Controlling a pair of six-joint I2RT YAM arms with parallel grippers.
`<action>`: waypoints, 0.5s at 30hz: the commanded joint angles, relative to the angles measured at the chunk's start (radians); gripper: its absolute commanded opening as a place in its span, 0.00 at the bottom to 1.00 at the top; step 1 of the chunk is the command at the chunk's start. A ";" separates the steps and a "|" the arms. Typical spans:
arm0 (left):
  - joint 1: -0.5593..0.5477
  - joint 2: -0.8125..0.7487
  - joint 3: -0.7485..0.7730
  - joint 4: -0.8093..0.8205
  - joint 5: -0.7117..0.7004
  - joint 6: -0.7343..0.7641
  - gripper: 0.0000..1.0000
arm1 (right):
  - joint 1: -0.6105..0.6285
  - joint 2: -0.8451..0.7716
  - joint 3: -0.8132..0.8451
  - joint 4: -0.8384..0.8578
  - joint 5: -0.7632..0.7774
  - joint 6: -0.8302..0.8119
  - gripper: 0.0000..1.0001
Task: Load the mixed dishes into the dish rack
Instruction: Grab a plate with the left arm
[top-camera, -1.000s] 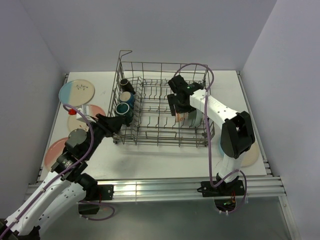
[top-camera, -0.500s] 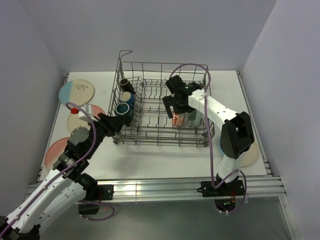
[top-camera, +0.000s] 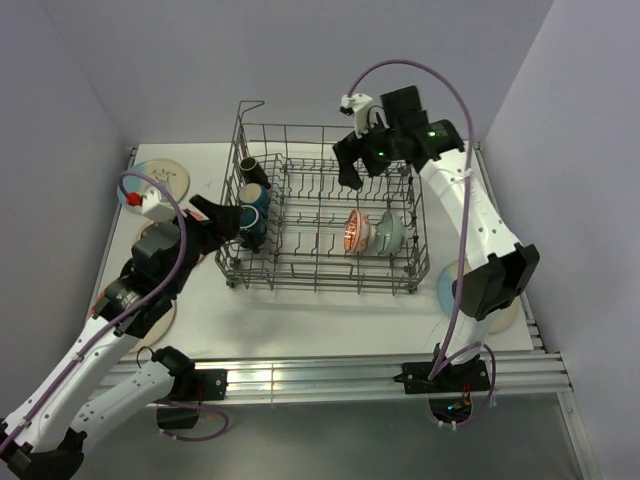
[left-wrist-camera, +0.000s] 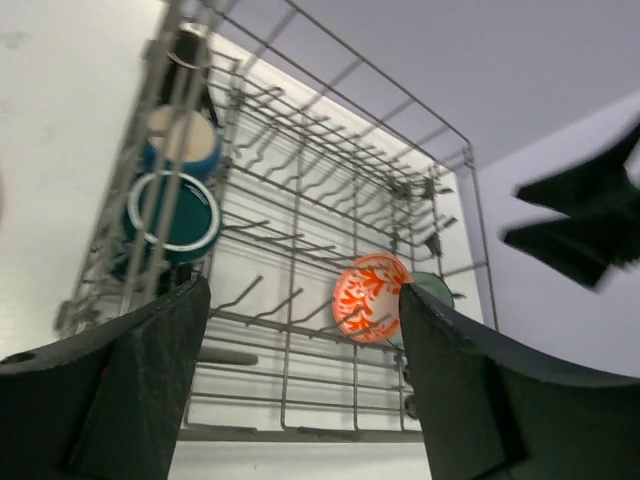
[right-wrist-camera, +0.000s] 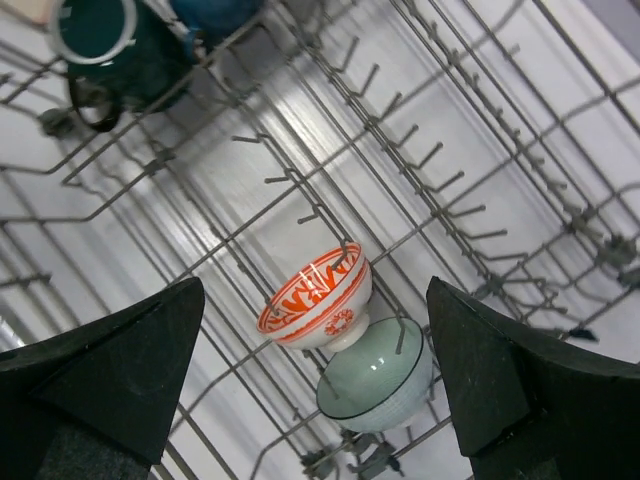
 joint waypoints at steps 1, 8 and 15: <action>0.052 0.052 0.166 -0.210 -0.124 -0.034 0.84 | -0.073 -0.069 0.023 -0.041 -0.411 -0.237 1.00; 0.426 0.162 0.272 -0.226 0.249 0.009 0.93 | -0.097 -0.133 -0.111 0.050 -0.637 -0.257 0.96; 0.829 0.237 0.186 -0.174 0.588 0.000 0.87 | -0.186 -0.196 -0.266 0.178 -0.774 -0.151 0.94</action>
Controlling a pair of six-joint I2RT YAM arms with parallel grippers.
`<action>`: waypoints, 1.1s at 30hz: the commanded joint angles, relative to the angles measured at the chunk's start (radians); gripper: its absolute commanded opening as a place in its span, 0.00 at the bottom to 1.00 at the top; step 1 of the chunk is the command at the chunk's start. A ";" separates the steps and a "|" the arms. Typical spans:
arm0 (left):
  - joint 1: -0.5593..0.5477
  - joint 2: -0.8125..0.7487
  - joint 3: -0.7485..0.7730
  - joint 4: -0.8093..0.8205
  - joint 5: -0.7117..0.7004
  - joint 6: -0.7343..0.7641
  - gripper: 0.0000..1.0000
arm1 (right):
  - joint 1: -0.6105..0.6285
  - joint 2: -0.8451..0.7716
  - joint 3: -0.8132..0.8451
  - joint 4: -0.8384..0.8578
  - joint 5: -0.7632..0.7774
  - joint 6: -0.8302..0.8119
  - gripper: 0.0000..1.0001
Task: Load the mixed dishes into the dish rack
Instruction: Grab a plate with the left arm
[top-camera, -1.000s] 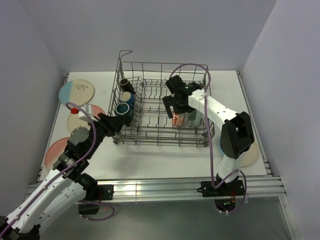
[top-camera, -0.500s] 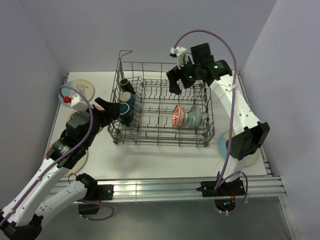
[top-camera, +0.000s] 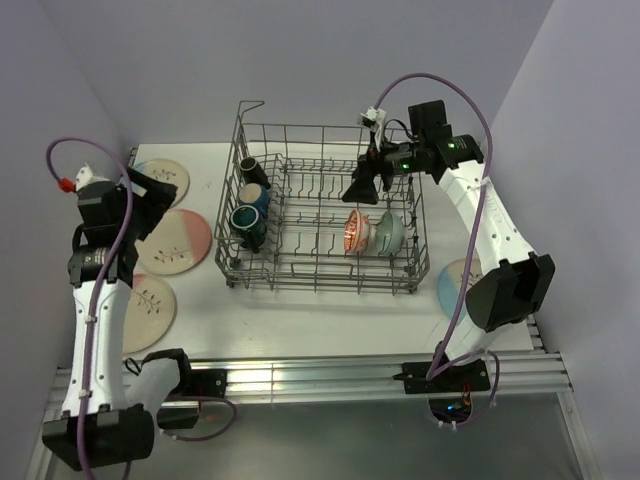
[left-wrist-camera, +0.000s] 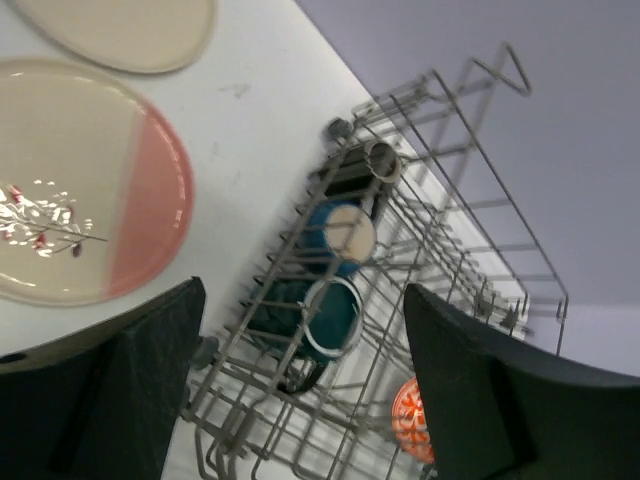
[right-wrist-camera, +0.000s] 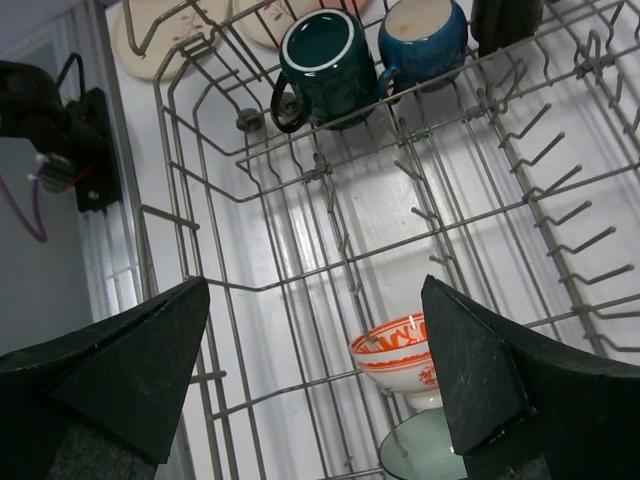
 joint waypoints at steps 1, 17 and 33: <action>0.178 0.056 -0.056 0.037 0.257 0.015 0.82 | -0.035 -0.094 -0.067 0.091 -0.119 0.046 0.94; 0.467 0.576 0.033 -0.029 0.170 0.280 0.59 | -0.037 -0.134 -0.182 0.235 -0.173 0.104 0.93; 0.492 0.856 0.159 -0.023 0.130 0.373 0.49 | -0.015 -0.013 -0.082 0.206 -0.235 0.113 0.92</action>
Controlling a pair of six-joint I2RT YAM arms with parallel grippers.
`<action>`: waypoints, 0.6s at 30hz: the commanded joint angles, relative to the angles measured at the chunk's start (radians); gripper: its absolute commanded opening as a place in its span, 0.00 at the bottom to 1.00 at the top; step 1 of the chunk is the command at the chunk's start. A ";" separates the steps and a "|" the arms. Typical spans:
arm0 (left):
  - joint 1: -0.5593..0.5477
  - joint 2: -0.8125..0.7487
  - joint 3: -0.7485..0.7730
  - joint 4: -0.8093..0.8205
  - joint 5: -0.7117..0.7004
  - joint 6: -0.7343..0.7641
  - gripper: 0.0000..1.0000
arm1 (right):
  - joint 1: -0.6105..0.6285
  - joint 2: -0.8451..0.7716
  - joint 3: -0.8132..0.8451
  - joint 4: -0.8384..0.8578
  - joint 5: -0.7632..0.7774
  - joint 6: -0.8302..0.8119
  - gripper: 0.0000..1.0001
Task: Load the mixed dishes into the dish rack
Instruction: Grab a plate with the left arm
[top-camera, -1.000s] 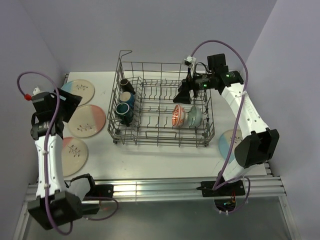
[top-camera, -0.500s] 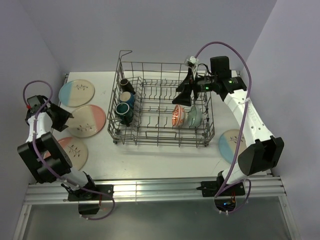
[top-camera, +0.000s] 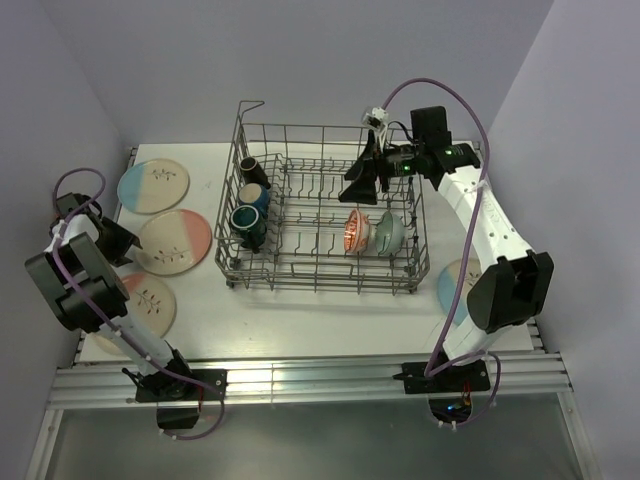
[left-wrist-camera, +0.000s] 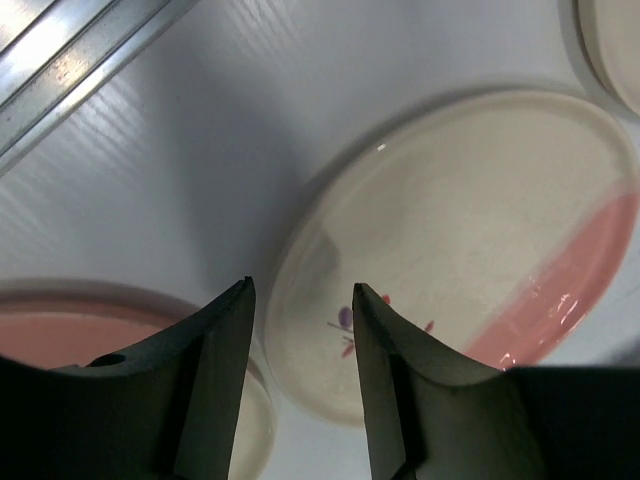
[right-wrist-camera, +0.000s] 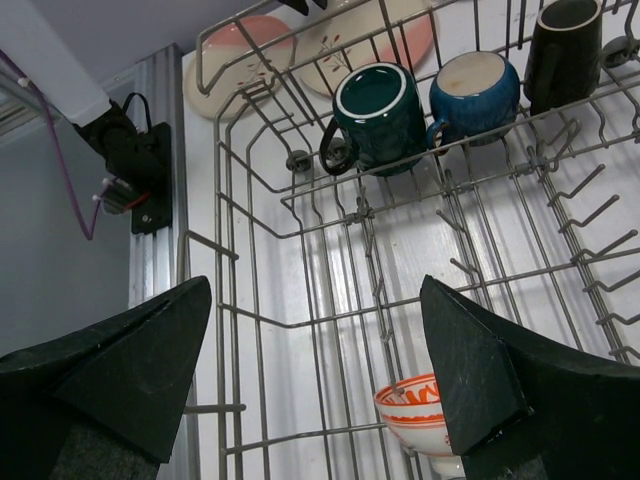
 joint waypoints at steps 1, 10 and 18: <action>0.001 0.048 0.066 -0.006 -0.004 0.045 0.49 | 0.017 0.008 0.062 0.003 -0.034 0.009 0.92; 0.001 0.092 0.024 0.006 0.001 0.076 0.39 | 0.027 0.039 0.100 0.010 -0.038 0.042 0.92; 0.001 0.080 -0.054 0.074 0.036 0.067 0.02 | 0.040 0.088 0.183 -0.003 -0.049 0.075 0.92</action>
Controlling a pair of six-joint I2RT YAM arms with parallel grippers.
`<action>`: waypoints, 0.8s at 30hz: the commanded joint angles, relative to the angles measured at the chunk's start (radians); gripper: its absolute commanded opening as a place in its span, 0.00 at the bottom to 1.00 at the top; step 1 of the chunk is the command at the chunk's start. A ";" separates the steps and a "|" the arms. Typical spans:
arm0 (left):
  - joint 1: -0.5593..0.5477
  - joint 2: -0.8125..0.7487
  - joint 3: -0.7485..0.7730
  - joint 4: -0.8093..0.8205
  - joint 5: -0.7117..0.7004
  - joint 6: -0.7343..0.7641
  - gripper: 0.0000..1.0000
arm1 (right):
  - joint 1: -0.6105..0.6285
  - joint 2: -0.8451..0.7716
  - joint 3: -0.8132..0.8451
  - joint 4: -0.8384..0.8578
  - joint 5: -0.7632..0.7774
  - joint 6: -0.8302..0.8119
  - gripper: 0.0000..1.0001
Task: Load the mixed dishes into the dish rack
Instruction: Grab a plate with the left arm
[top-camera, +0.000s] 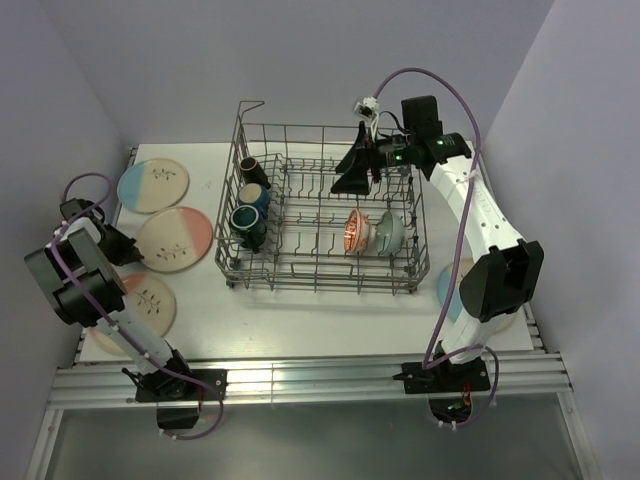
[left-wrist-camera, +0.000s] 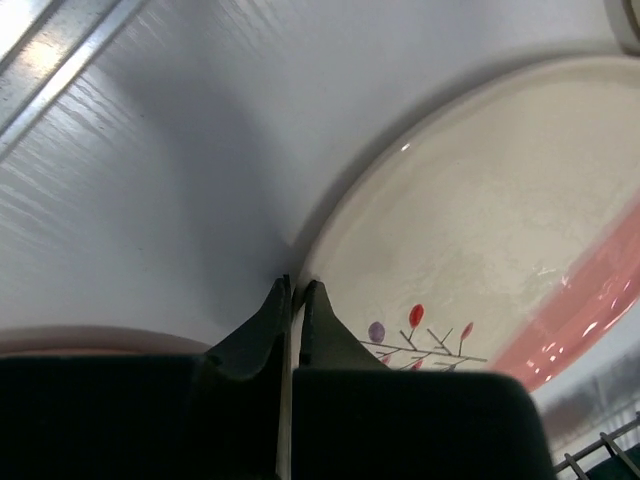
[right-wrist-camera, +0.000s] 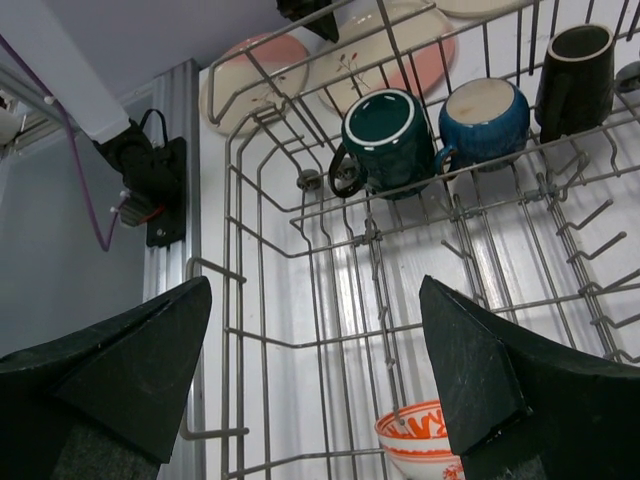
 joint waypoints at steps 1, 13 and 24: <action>-0.001 -0.003 -0.051 0.041 0.002 -0.001 0.00 | 0.013 0.011 0.074 0.005 -0.032 0.032 0.92; -0.001 -0.162 -0.040 0.052 0.183 -0.101 0.00 | 0.169 0.100 0.264 -0.119 0.031 -0.070 0.92; -0.001 -0.303 -0.086 -0.003 0.232 -0.101 0.00 | 0.385 0.222 0.445 -0.166 0.118 -0.237 0.93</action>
